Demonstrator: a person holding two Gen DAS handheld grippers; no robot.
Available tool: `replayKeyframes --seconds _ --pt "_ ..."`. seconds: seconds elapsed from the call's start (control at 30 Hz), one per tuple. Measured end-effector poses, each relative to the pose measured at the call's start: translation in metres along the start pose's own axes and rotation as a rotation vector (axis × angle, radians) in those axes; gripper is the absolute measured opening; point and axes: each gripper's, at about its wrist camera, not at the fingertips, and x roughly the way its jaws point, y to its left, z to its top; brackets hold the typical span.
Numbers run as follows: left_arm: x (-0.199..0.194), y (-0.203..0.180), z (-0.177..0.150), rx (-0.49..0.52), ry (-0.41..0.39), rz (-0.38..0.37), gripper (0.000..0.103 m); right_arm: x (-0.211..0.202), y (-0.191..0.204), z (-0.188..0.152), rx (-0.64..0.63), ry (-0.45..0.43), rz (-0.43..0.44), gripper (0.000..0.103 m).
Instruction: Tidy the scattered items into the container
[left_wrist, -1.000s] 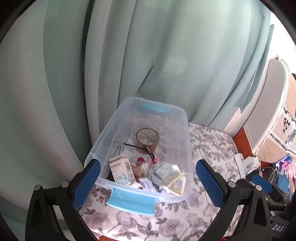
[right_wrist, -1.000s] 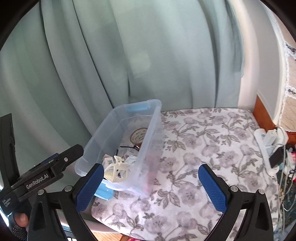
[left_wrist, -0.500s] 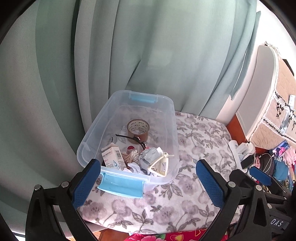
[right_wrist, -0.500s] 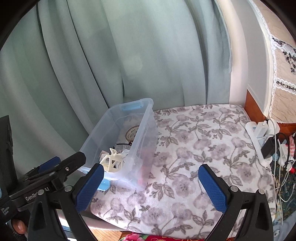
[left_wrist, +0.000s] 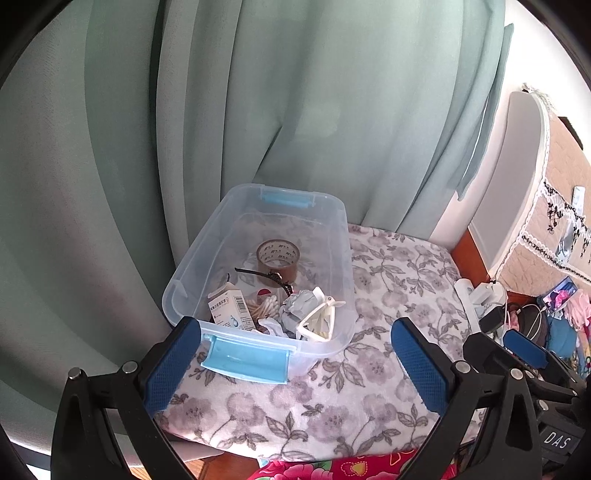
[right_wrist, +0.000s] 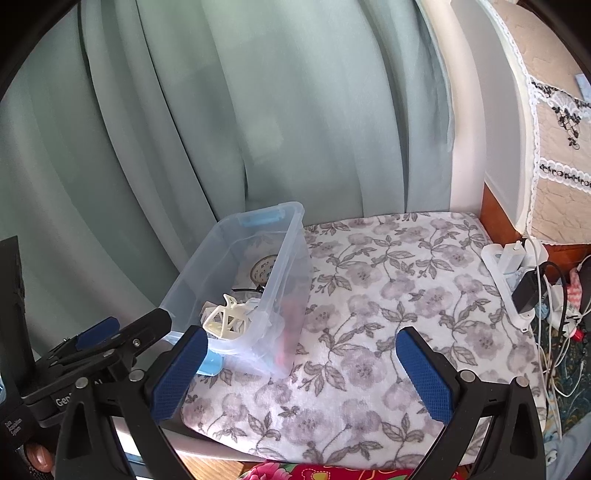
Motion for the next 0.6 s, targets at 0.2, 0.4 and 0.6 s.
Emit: replayKeyframes --seconds 0.2,0.4,0.6 --pt "-0.0043 0.0028 -0.0018 -0.004 -0.016 -0.01 0.103 -0.0052 0.0047 -0.0025 -0.01 -0.01 -0.009 0.103" --pt "-0.0039 0.0019 -0.0028 -0.005 -0.015 -0.013 0.103 -0.0082 0.0049 -0.0041 -0.013 -0.017 -0.019 0.103" --pt "-0.0022 0.0002 -0.0036 -0.005 -0.007 -0.009 0.103 -0.006 0.0031 -0.0052 -0.008 -0.015 -0.024 0.103"
